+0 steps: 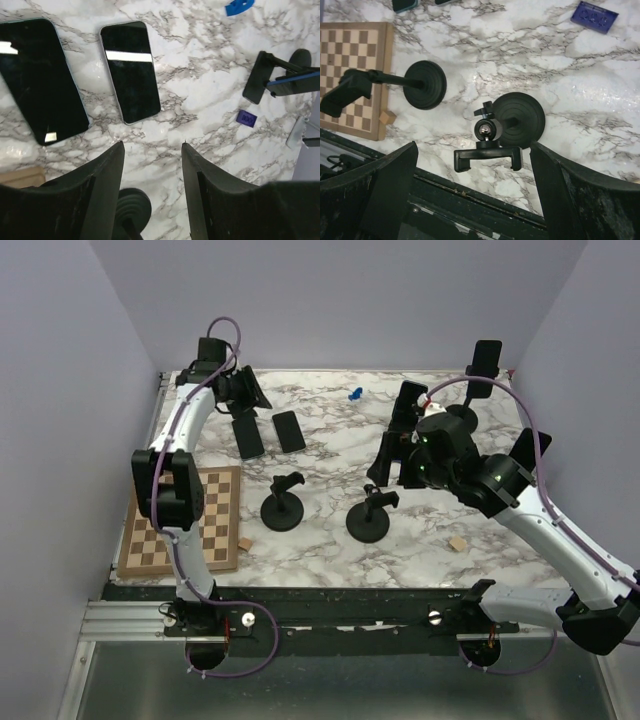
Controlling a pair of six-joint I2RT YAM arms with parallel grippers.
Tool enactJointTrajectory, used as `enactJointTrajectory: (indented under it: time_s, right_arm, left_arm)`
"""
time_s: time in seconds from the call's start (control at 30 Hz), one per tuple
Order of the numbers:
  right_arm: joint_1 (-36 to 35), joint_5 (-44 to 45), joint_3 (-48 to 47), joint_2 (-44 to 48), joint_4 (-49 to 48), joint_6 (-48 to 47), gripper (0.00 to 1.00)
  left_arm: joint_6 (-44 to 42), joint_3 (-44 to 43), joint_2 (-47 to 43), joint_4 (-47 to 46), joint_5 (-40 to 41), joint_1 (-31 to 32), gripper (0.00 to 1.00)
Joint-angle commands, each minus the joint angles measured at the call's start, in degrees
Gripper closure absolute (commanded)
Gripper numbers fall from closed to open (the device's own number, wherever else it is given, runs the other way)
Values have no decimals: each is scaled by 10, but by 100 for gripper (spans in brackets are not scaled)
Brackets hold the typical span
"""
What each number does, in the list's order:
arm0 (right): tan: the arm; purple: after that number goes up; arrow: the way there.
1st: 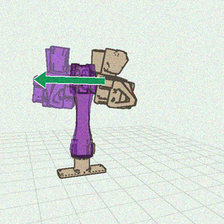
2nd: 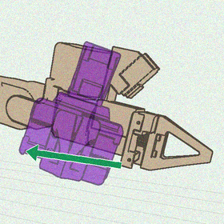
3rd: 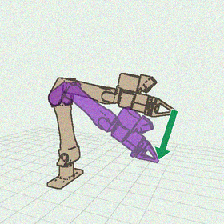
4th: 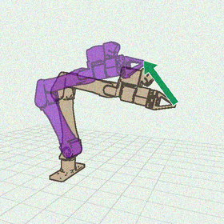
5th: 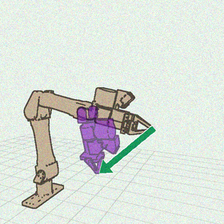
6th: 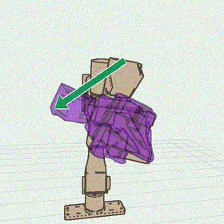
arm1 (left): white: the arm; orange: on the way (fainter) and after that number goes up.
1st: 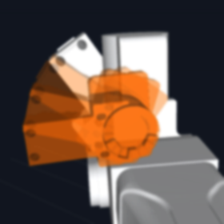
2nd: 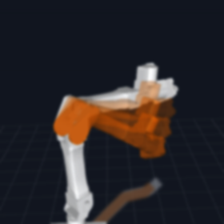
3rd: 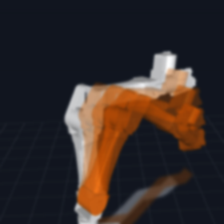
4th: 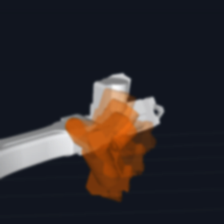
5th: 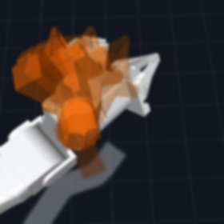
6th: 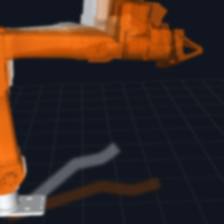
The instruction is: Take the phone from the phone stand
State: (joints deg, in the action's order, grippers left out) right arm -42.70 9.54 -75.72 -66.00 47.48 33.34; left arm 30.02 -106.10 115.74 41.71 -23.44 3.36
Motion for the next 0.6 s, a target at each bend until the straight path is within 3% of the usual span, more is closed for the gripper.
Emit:
enactJointTrajectory:
  time_s: [0.0,0.13,0.27,0.37,0.57]
  right_arm:
    - [-2,34,31,-3,26,-6,0]
    - [-2,38,55,-7,23,-9,0]
    - [-1,3,78,-10,3,-62,0]
    - [-2,-30,88,-31,4,-109,0]
    - [-3,-90,99,-32,-19,-132,0]
  left_arm:
    - [-14,81,-145,-20,-2,-7,43]
    - [15,208,-296,-103,-61,7,40]
    - [11,280,-412,-126,-135,40,36]
    - [21,354,-509,-165,-166,61,25]
    - [33,404,-645,-148,-197,84,20]
